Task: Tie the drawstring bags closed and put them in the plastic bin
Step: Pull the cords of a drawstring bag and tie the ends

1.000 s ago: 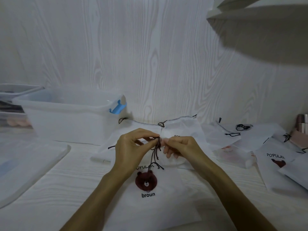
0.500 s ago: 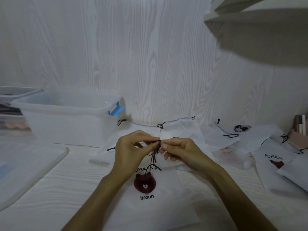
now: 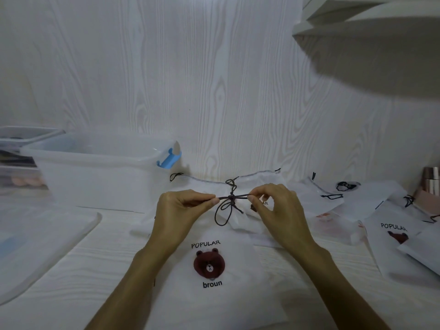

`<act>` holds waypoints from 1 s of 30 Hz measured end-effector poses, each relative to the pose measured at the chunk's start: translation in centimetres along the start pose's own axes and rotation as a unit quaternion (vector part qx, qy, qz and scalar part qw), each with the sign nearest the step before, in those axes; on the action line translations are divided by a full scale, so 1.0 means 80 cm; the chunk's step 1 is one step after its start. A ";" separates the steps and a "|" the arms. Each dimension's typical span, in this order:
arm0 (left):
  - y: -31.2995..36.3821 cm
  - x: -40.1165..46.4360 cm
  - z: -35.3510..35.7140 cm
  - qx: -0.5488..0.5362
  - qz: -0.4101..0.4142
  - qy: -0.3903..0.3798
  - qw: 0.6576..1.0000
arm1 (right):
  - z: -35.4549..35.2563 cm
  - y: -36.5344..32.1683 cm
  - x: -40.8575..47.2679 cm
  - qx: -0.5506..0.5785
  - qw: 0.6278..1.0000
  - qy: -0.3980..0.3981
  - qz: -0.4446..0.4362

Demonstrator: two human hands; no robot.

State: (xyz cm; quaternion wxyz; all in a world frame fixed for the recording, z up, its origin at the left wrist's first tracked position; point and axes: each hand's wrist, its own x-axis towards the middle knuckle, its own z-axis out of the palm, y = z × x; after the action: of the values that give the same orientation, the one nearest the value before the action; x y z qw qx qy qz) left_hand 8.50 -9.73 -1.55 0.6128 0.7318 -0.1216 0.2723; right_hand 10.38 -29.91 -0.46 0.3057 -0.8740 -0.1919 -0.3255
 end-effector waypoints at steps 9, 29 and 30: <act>-0.010 -0.001 0.000 0.040 -0.076 -0.047 0.995 | 0.001 -0.014 0.002 0.385 0.874 -0.188 0.227; -0.002 -0.001 0.009 0.101 -0.201 -0.054 0.973 | 0.014 -0.018 0.003 0.349 0.893 -0.150 0.241; -0.001 -0.001 0.013 0.140 -0.210 -0.068 0.965 | 0.016 -0.015 0.003 0.349 0.895 -0.122 0.249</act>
State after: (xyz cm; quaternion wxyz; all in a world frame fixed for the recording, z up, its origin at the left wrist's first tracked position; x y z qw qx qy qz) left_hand 8.71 -10.71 -1.78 0.5383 0.8360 0.0326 0.1012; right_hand 10.52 -28.10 -0.58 0.6361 -0.7632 -0.1052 -0.0415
